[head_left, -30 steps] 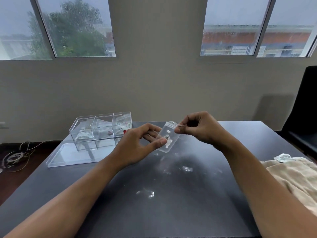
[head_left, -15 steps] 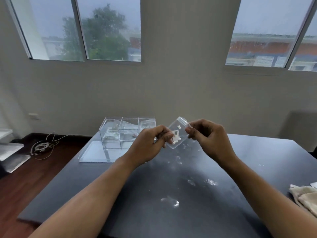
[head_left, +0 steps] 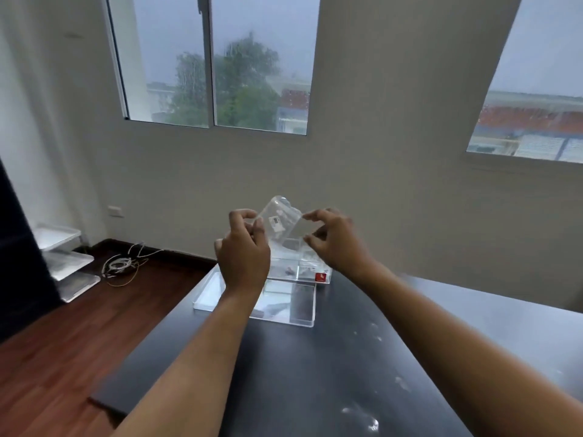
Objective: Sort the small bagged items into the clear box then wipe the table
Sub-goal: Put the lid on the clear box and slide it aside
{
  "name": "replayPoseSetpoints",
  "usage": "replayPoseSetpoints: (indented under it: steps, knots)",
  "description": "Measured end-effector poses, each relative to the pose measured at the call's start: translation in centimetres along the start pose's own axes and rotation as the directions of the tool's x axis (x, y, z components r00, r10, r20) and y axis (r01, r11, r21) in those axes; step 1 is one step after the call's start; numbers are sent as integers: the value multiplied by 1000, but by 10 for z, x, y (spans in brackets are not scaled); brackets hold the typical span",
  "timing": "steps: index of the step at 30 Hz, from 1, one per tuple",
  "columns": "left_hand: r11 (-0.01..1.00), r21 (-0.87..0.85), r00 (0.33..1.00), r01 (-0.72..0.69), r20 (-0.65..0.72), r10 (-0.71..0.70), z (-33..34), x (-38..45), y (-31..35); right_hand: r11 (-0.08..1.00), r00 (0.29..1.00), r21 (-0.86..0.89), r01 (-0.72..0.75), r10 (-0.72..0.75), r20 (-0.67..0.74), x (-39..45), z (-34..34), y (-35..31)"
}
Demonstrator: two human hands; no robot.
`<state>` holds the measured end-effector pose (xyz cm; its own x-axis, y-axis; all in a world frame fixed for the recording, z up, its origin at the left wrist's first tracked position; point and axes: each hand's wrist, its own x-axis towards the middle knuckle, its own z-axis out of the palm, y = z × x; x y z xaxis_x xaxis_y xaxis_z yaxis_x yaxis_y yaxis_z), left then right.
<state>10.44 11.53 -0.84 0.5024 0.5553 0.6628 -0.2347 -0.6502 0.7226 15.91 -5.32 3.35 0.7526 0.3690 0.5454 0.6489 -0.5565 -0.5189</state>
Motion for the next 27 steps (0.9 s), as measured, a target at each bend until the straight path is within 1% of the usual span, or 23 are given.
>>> replayPoseSetpoints:
  steps: [1, 3, 5, 7, 9, 11, 13, 15, 17, 19, 22, 25, 27]
  knots:
    - [999, 39, 999, 32, -34, -31, -4, 4, -4, 998, 996, -46, 52, -49, 69, 2, 11, -3]
    - [995, 73, 996, 68, -55, -64, -9, 8, -11, 984, 967, -102, 144, -119, 226, 4, 30, -10]
    - [995, 58, 996, 85, -46, -82, -10, 8, -15, 969, 921, -147, 197, -132, 366, 5, 44, -14]
    - [991, 37, 991, 126, -39, -125, -10, 9, -17, 950, 895, -194, 243, -143, 423, 6, 55, -15]
    - [987, 23, 987, 161, -17, -160, -9, 10, -18, 942, 905, -200, 271, -179, 385, 7, 65, -15]
    - [983, 26, 983, 182, 20, -182, -8, 11, -19, 932, 924, -178, 316, -259, 282, 9, 75, -13]
    - [977, 56, 977, 206, 51, -209, -8, 10, -20, 905, 922, -196, 378, -349, 169, 8, 82, -10]
    - [975, 111, 979, 192, 45, -198, -8, 10, -24, 888, 913, -216, 407, -391, 115, 8, 85, -9]
    - [970, 178, 985, 164, 25, -171, -7, 9, -27, 867, 906, -265, 423, -403, 130, 7, 86, -7]
    - [952, 273, 988, 137, 26, -150, -5, 10, -32, 825, 892, -339, 452, -412, 185, 7, 87, -4]
    - [908, 399, 984, 131, 59, -168, -2, 10, -38, 765, 871, -418, 490, -439, 219, 5, 91, 2]
    - [889, 425, 968, 169, 98, -230, -2, 10, -41, 754, 871, -435, 492, -420, 256, 5, 90, 3]
    - [883, 436, 963, 174, 112, -245, -3, 11, -41, 754, 872, -440, 487, -391, 294, 7, 89, 2]
